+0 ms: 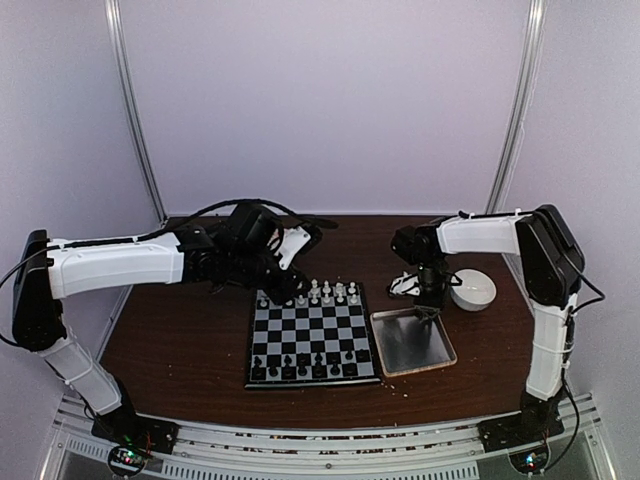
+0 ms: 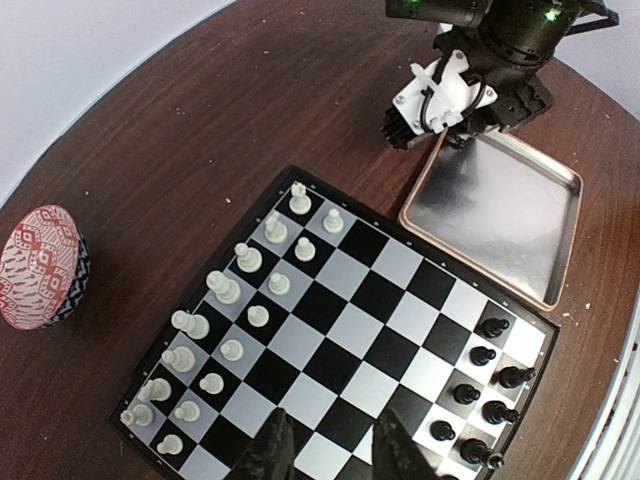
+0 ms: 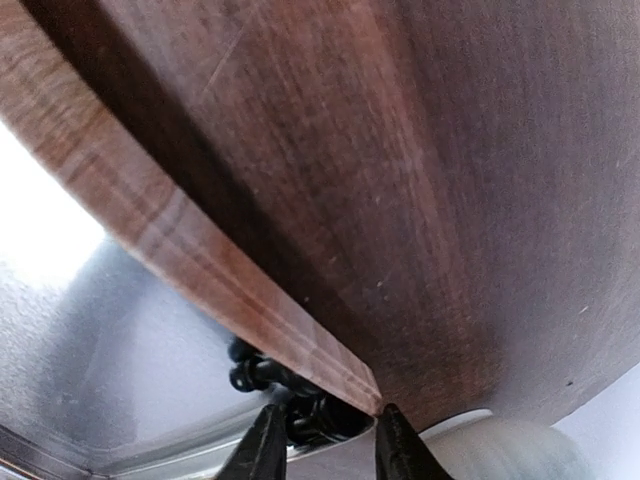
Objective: Set up the chess pieces on the board
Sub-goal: Move the chessboard to the center of the board, then adjust the pawn in the storage box.
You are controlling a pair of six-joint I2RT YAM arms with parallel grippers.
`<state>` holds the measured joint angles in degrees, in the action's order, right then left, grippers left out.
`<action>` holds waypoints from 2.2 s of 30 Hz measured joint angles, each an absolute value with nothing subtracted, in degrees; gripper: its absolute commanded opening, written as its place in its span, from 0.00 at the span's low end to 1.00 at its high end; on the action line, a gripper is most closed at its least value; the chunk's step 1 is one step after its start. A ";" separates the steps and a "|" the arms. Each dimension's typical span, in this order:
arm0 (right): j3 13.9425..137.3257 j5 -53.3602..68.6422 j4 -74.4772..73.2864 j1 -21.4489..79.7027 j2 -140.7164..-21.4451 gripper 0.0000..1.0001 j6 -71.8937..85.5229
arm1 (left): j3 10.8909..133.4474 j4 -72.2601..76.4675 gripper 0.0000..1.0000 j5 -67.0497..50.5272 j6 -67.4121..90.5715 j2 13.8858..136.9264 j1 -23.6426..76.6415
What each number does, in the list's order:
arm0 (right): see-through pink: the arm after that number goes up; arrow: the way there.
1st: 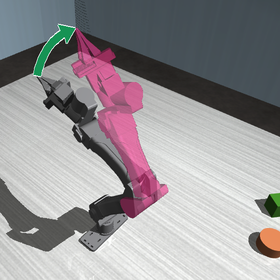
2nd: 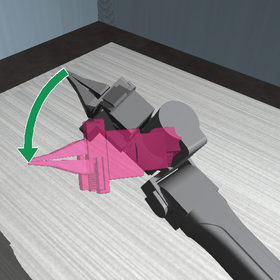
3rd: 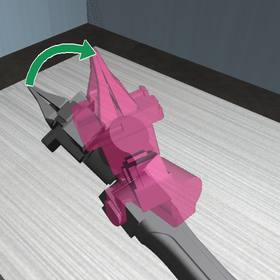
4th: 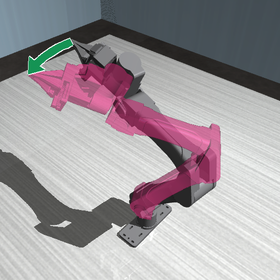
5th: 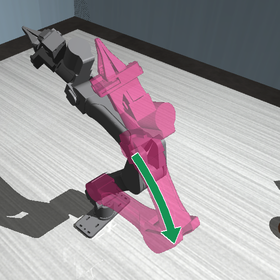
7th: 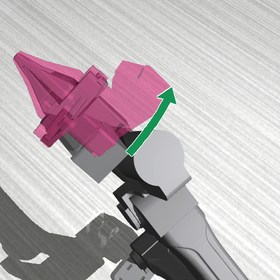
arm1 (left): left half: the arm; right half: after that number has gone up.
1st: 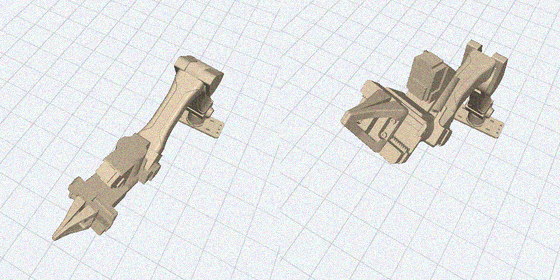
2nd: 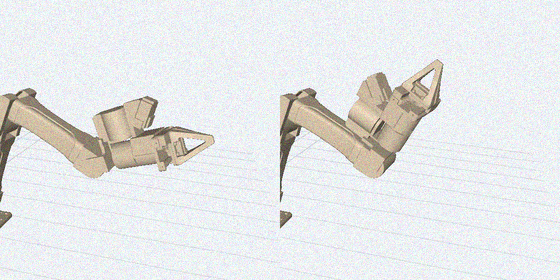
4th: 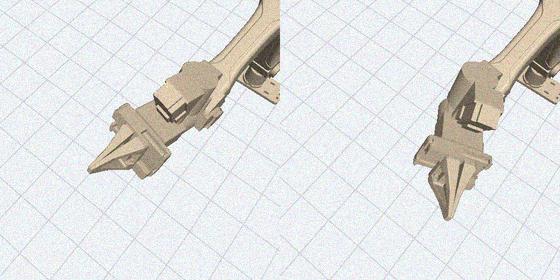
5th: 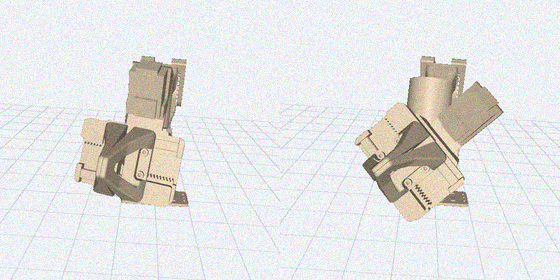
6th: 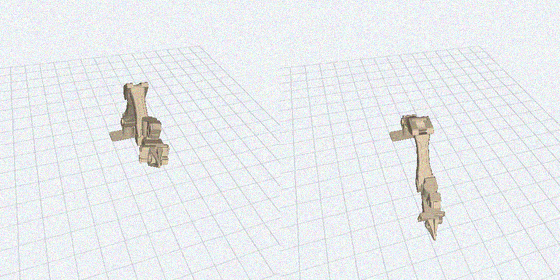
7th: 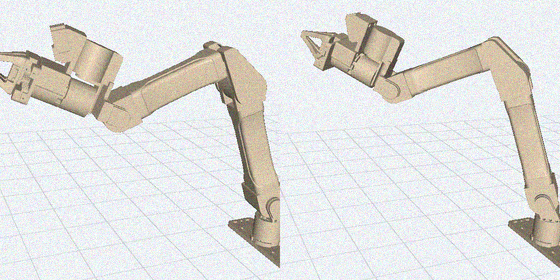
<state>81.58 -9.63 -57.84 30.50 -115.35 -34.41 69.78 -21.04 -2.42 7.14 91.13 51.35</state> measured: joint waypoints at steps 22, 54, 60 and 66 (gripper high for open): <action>80.60 5.28 -59.13 29.74 -112.97 0.28 -24.34 | 70.00 -21.06 0.28 -2.76 7.11 91.96 51.35; 85.08 5.91 -64.62 32.45 -118.34 0.23 -24.97 | 70.17 -21.04 0.28 -3.16 7.16 92.71 51.35; 78.63 9.04 -64.86 33.36 -113.62 0.23 -26.65 | 70.17 -21.04 0.28 -3.18 7.14 92.71 51.35; 82.11 10.76 -64.79 30.00 -110.87 0.28 -26.83 | 70.17 -21.06 0.28 -3.20 7.14 92.71 51.35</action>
<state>82.11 10.76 -64.79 30.00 -110.87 -26.83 70.17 -21.06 -3.20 7.14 92.71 51.35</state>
